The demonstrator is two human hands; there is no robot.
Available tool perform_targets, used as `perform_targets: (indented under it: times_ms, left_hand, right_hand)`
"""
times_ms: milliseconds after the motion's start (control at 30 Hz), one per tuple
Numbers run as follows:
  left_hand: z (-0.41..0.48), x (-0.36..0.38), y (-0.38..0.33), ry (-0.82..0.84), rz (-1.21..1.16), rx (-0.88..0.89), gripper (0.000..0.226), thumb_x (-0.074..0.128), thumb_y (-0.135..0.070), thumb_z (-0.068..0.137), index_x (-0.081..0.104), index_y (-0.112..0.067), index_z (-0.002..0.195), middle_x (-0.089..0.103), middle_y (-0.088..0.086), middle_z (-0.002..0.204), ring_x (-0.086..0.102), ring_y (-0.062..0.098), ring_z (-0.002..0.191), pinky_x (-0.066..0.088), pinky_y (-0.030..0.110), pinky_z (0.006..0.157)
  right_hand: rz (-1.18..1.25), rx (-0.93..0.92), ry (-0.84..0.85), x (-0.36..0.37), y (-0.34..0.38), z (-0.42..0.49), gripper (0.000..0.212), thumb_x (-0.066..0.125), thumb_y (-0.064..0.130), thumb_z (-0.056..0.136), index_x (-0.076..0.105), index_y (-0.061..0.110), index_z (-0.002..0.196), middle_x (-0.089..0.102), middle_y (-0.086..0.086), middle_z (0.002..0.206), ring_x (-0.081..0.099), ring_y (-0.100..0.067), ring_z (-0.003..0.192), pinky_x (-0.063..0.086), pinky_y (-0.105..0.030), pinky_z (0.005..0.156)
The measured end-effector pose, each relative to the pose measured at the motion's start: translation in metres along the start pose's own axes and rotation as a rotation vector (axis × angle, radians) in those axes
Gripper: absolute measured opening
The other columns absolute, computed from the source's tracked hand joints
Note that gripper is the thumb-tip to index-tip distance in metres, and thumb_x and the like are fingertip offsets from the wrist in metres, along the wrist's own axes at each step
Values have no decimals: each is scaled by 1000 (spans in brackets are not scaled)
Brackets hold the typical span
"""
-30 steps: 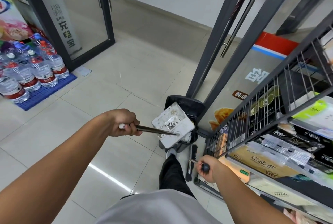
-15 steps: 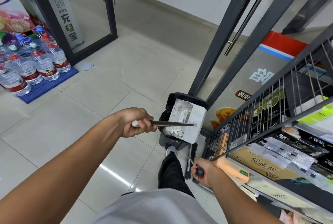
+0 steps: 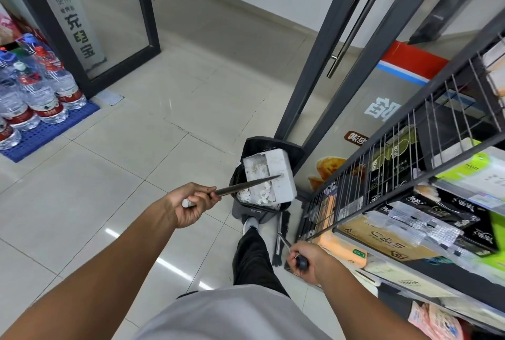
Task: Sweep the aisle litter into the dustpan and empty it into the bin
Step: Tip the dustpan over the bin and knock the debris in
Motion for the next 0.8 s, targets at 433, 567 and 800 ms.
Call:
perform_targets:
  times_ms: [433,567,800]
  left_hand:
    - [-22,11,4,42,5,49,22,52,0,78,47,-2,99,38,3,69,36,5,25,30,9,24]
    - [-25,2,12,80,15,61,31,57,2,75,47,-1,104,43,7,65,36,5,25,30,9,24]
    - [1,-35,26,3,141,67,3,46,-6,94,47,-4,96,44,4,69,35,2,27,27,8,23]
  right_hand:
    - [-49,-24,-17,13,-12,-6,19,40,-6,92,38,9,81,41,-7,57,41,-13,31,41,-16,31]
    - [-80,-19,-33,14,-22,-9,18,40,-7,91,39,10,83,42,-7,54,41,-13,30,41,-16,31]
    - [-134,-12,-52,8,-39,-21,13,41,-5,94,44,8,90,43,-8,56,43,-13,32,41,-16,32]
Point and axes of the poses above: each hand's wrist, its own z-axis towards the middle knuckle, its own x-axis out of the palm, y = z × x, the point moved 6 cm from there along z, towards the middle knuckle
